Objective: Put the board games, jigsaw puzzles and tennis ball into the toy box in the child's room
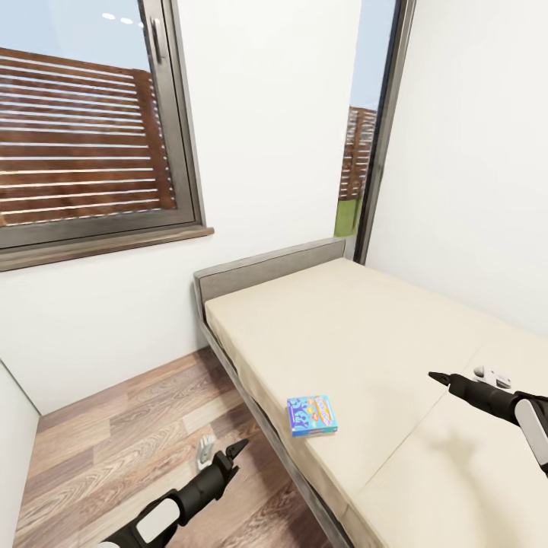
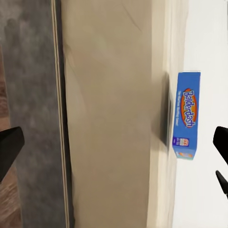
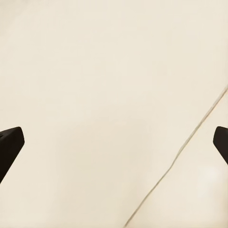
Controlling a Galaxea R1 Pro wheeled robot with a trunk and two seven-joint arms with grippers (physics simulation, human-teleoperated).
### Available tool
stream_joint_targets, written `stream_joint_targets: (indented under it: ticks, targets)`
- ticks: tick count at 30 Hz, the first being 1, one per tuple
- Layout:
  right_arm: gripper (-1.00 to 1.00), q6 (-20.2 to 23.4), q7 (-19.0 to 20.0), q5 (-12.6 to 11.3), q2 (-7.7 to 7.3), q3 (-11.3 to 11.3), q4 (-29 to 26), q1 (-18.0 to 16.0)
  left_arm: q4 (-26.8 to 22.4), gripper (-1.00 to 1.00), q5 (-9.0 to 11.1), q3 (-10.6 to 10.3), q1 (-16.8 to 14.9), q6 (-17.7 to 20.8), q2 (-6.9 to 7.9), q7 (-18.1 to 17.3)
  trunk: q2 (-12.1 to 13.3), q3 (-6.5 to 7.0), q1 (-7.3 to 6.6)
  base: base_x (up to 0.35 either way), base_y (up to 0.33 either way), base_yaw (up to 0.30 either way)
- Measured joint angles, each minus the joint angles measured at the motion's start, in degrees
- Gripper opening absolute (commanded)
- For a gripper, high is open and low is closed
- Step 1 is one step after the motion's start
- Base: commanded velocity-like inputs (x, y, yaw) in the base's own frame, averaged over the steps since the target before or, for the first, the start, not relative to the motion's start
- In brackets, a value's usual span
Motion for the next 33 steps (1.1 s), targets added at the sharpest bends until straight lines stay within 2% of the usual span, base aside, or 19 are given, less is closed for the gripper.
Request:
stream_joint_targets:
  ticks: [7,20,29,33]
  targets:
    - [1.0,-0.03,0.0,0.0,0.01,-0.02,-0.04,0.0,-0.19,1.0,-0.01,-0.19,0.0,-0.98,0.47,-0.59,0.0,0.0,0.0,0.0,0.0,-0.006]
    - [1.0,0.07,0.03,-0.04,0.23,0.06,-3.22,0.23,-0.92,1.0,-0.01,-0.47,0.0,-5.65,0.71,-0.91,0.0,0.0,0.0,0.0,0.0,-0.002]
    - [1.0,0.11,0.02,-0.02,0.28,0.03,-3.96,0.43,-1.77,1.0,-0.07,-0.64,-0.01,-6.39,0.67,-0.95,0.0,0.0,0.0,0.0,0.0,0.0]
    - [1.0,0.12,0.01,-0.01,0.29,0.02,-4.13,0.48,-3.81,1.0,-0.12,-0.73,-0.01,-6.57,0.65,-0.96,0.0,0.0,0.0,0.0,0.0,0.0]
